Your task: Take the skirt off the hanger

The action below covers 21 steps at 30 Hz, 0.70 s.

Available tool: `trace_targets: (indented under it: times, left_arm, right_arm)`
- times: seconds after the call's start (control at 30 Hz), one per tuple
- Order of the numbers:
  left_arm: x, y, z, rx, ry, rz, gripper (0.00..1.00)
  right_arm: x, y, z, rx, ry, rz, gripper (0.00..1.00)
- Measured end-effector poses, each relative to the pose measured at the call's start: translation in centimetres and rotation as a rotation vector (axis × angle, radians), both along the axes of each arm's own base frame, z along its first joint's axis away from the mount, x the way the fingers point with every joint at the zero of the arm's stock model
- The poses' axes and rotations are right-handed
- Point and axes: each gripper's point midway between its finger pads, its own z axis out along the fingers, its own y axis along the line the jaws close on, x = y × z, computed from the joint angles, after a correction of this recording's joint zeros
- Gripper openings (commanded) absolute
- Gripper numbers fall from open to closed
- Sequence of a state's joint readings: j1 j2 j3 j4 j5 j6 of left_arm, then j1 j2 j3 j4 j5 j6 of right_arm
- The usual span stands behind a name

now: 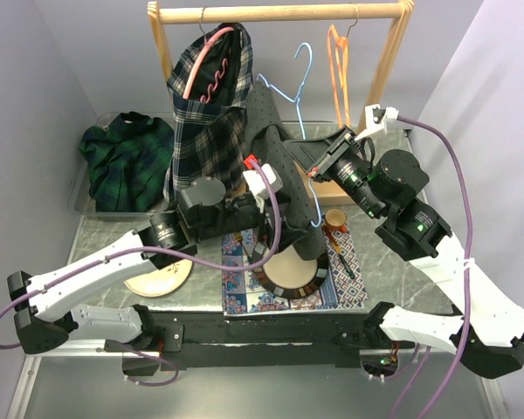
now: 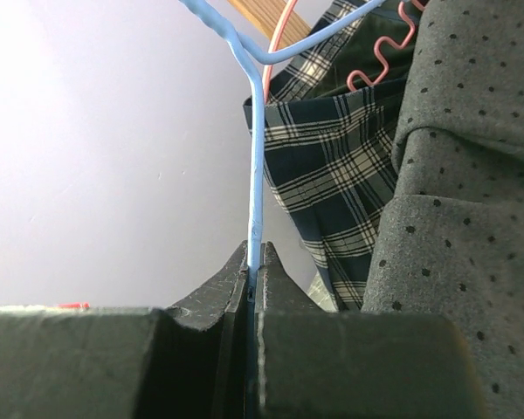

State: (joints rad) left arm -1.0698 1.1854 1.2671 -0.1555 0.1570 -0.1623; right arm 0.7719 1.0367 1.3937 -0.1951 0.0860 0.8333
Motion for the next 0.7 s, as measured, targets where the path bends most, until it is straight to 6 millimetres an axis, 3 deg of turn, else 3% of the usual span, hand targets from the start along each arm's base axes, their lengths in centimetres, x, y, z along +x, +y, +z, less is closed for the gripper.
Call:
trace_targets:
  times: [0.3, 0.37, 0.4, 0.47, 0.5, 0.53, 0.7]
  left_arm:
    - [0.3, -0.4, -0.5, 0.020, -0.015, 0.080, 0.96]
    - [0.5, -0.4, -0.7, 0.025, -0.023, 0.099, 0.77]
    - [0.7, -0.5, -0.6, 0.025, -0.030, 0.109, 0.51]
    - [1.0, -0.6, -0.6, 0.021, -0.038, 0.126, 0.29]
    - [1.2, -0.5, -0.5, 0.020, -0.045, 0.135, 0.07]
    - [1.3, -0.5, -0.4, 0.019, -0.052, 0.142, 0.01]
    - [1.4, -0.1, -0.3, 0.023, -0.059, 0.167, 0.01]
  right_arm:
    - [0.1, -0.1, 0.0, 0.010, 0.008, -0.023, 0.00]
    - [0.2, -0.1, 0.1, 0.011, 0.008, -0.026, 0.00]
    - [0.2, -0.2, 0.1, 0.011, 0.008, -0.026, 0.00]
    - [0.2, -0.2, 0.1, 0.012, 0.007, -0.026, 0.00]
    - [0.2, -0.2, 0.1, 0.012, 0.007, -0.028, 0.00]
    - [0.2, -0.2, 0.1, 0.011, 0.007, -0.030, 0.00]
    - [0.7, -0.8, -0.1, -0.016, -0.007, -0.071, 0.00]
